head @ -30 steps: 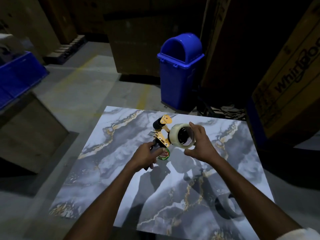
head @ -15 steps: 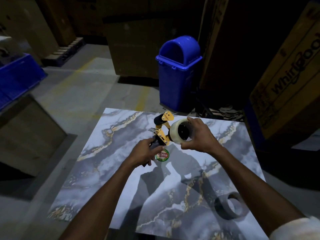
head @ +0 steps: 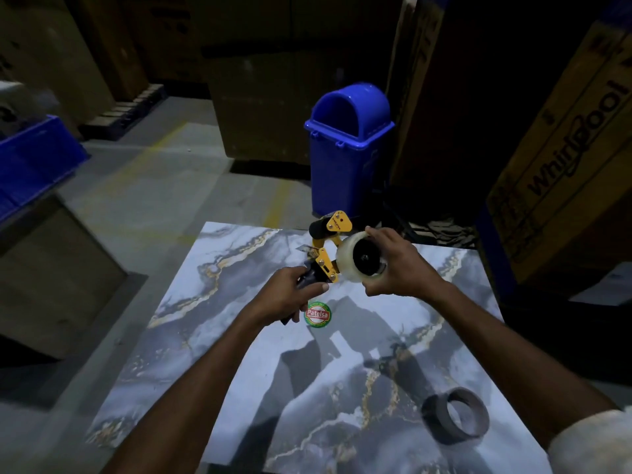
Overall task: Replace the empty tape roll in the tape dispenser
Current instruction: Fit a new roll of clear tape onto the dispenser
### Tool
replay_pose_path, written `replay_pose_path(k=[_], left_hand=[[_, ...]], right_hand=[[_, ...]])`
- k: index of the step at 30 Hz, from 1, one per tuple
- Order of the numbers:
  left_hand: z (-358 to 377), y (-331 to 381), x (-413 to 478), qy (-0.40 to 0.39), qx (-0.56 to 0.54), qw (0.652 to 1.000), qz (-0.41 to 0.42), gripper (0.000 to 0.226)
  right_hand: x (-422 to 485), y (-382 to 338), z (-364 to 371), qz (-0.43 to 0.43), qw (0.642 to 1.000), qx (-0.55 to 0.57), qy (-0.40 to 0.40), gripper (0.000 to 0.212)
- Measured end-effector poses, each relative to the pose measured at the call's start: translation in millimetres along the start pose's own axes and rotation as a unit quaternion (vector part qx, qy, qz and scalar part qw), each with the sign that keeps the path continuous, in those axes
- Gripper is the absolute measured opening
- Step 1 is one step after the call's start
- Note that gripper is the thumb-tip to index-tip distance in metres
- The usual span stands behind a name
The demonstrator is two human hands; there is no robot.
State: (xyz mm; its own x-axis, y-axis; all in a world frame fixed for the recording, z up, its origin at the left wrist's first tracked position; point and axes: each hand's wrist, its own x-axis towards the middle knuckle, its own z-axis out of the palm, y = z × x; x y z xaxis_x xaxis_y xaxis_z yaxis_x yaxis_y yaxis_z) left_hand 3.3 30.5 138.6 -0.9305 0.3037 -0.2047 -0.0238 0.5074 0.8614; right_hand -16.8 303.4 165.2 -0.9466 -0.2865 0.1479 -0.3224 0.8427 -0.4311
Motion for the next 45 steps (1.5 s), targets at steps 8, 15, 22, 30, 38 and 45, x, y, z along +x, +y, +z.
replay_pose_path(k=[8,15,22,30,38,45], left_hand=[[7.5,1.3,-2.1,-0.012,-0.057,0.998,0.024,0.024],[15.5,-0.9,-5.6,0.004,-0.097,0.995,0.021,0.028],[15.0,0.8,-10.0,0.007,-0.071,0.997,0.005,0.023],[13.6,15.3,-8.6,0.025,-0.022,0.999,0.006,0.028],[-14.8,28.9,-2.1,-0.07,-0.025,0.997,-0.026,0.033],[-46.7,48.2,19.6,0.098,0.285,0.952,0.044,0.052]], right_hand=[[0.5,-0.6,9.7,0.059,0.998,0.019,0.023,0.118],[-1.9,-17.4,24.0,0.128,0.983,0.065,0.116,0.097],[-7.4,-12.9,38.3,0.148,0.978,0.11,0.095,0.099],[-7.3,-21.0,28.3,0.135,0.976,0.14,0.097,0.108],[-3.4,-14.1,19.9,0.157,0.983,0.091,0.021,0.116],[-21.4,-18.4,41.0,0.202,0.963,0.169,0.06,0.093]])
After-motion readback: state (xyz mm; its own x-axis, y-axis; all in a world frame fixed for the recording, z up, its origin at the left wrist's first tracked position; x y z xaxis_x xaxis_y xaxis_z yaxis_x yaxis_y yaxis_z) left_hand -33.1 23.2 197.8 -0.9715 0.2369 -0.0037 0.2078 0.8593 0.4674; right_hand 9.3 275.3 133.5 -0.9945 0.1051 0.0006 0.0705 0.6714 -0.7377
